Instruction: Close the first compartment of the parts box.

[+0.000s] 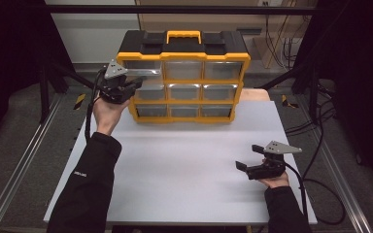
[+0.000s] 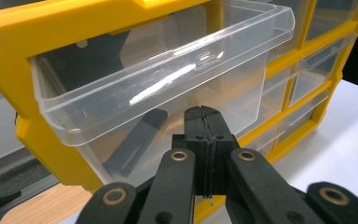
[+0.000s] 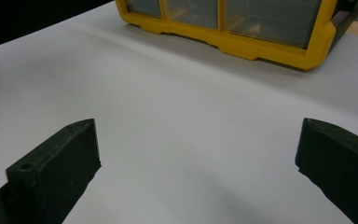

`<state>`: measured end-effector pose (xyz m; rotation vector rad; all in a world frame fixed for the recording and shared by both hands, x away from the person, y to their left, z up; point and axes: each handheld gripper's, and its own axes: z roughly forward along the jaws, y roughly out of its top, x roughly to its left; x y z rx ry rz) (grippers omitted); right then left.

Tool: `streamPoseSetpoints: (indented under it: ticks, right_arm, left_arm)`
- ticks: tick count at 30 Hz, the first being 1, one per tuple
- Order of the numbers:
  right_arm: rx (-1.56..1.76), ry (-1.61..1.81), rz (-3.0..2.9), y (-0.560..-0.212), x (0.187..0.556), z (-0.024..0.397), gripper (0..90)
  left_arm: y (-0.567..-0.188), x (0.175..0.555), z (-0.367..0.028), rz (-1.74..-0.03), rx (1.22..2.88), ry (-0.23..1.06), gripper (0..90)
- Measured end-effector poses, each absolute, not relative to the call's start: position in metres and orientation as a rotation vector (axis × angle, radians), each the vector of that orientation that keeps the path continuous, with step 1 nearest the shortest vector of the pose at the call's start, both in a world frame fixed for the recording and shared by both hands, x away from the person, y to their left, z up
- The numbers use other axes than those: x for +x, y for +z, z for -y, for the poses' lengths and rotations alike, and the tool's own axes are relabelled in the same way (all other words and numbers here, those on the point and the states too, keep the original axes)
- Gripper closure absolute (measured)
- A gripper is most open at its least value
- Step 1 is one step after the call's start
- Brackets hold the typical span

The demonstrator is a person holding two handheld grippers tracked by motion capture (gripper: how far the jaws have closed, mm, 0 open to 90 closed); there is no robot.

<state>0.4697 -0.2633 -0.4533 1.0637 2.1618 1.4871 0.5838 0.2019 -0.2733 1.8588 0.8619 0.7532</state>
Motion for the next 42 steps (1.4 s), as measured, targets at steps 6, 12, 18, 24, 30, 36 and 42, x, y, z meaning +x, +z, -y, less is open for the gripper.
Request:
streamPoseSetpoints:
  ticks: [6,12,18,24,30,36,42]
  right_arm:
    - [1.065,1.485,-2.166,-0.454,0.47,0.263,0.1]
    - [1.064,1.483,-2.17,-0.454,0.47,0.263,0.1]
    - [1.065,1.486,-2.168,-0.454,0.47,0.262,0.1]
    - [1.066,1.486,-2.168,-0.454,0.47,0.262,0.1]
    - [1.069,1.488,-2.168,-0.454,0.47,0.262,0.1]
    - [1.068,1.488,-2.17,-0.454,0.47,0.262,0.1]
    - [1.069,1.488,-2.167,-0.454,0.47,0.263,0.1]
  left_arm:
    - [-0.273,0.588,-0.2,-0.863,1.861,0.76,89.3]
    - [-0.272,0.593,-0.199,-0.871,1.863,0.77,89.3]
    - [-0.273,0.598,-0.198,-0.877,1.868,0.786,89.3]
    - [-0.275,0.602,-0.198,-0.877,1.863,0.787,89.3]
    - [-0.277,0.606,-0.2,-0.89,1.85,0.782,89.3]
    - [-0.277,0.611,-0.2,-0.895,1.846,0.785,89.3]
    - [-0.278,0.615,-0.2,-0.899,1.844,0.789,89.3]
